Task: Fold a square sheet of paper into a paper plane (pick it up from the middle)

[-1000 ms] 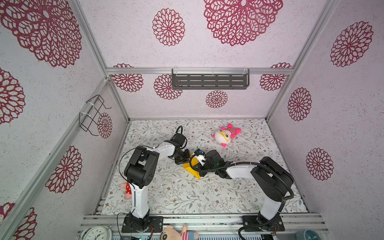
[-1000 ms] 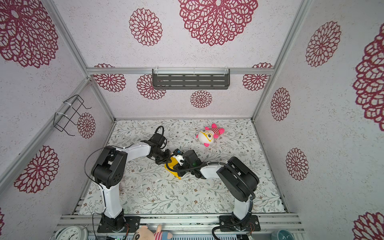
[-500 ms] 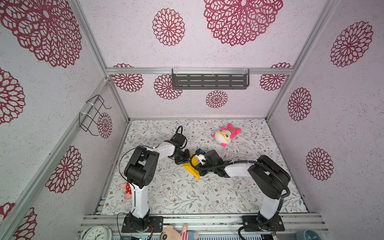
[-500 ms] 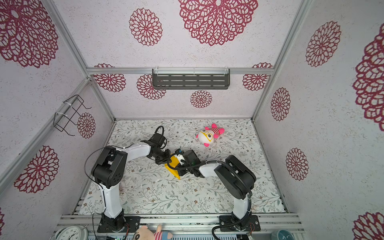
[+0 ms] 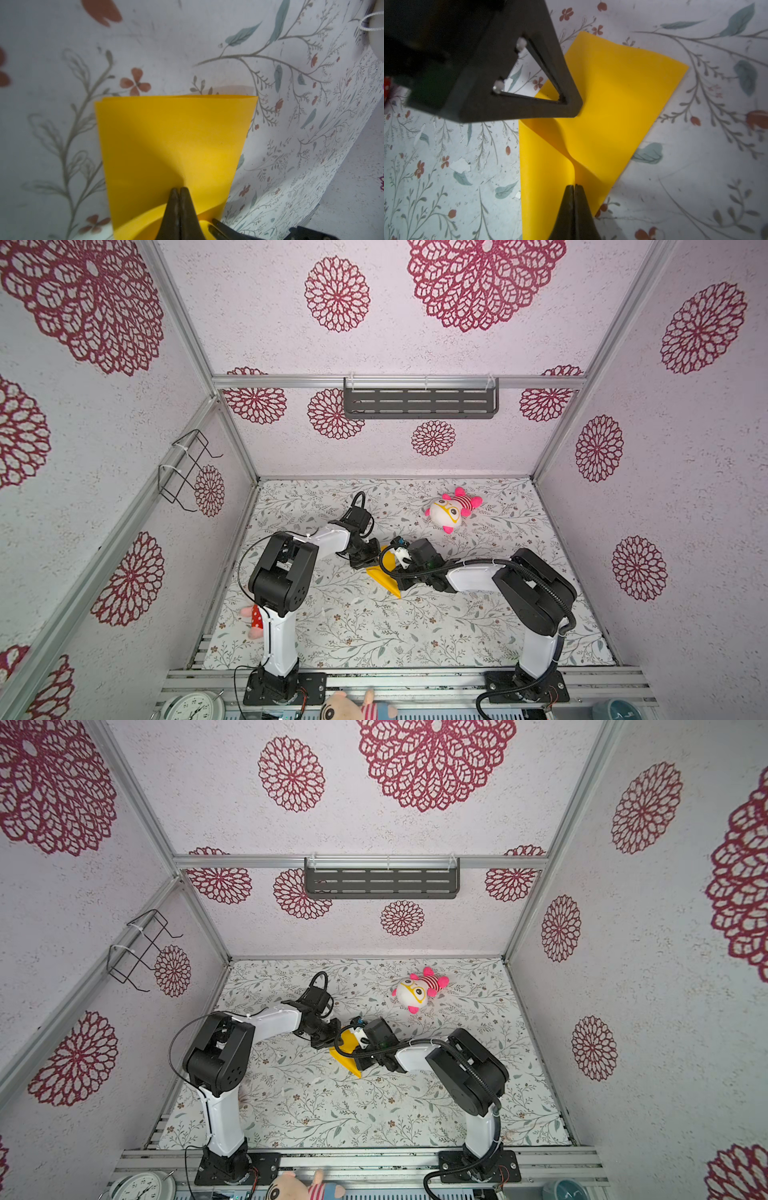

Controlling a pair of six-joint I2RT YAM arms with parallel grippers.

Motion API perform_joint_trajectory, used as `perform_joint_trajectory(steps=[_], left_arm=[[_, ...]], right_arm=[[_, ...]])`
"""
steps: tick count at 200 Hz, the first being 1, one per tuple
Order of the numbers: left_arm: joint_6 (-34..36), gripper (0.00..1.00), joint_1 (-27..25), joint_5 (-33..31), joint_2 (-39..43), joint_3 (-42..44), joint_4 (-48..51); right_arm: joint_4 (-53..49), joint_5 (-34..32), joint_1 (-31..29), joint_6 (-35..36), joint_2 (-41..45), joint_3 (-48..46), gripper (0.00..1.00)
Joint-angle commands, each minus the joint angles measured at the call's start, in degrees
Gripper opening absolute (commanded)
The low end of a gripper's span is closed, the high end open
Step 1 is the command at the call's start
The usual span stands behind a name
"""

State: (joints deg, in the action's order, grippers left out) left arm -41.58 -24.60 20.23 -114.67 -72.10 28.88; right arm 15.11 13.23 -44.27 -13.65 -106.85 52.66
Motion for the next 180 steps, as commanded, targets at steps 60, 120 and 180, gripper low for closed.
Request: perform_joint_trajectory(steps=[60,120,180], left_arm=[[0.6,0.0,-0.4,-1.1,-3.2,-0.2,1.9],[0.6,0.0,-0.4,-1.2,-3.4,-0.1,1.8],[0.5,0.0,-0.3,-0.8,-2.9,-0.8,2.0]], right_arm=[[-2.9,1.1,0.5,-1.0,2.3,1.4,0.0],[-4.6,-1.1,0.6,-1.3,1.7,2.4,0.0],[-5.4,-0.5,0.6,-1.6,-0.3,2.9,0.0]])
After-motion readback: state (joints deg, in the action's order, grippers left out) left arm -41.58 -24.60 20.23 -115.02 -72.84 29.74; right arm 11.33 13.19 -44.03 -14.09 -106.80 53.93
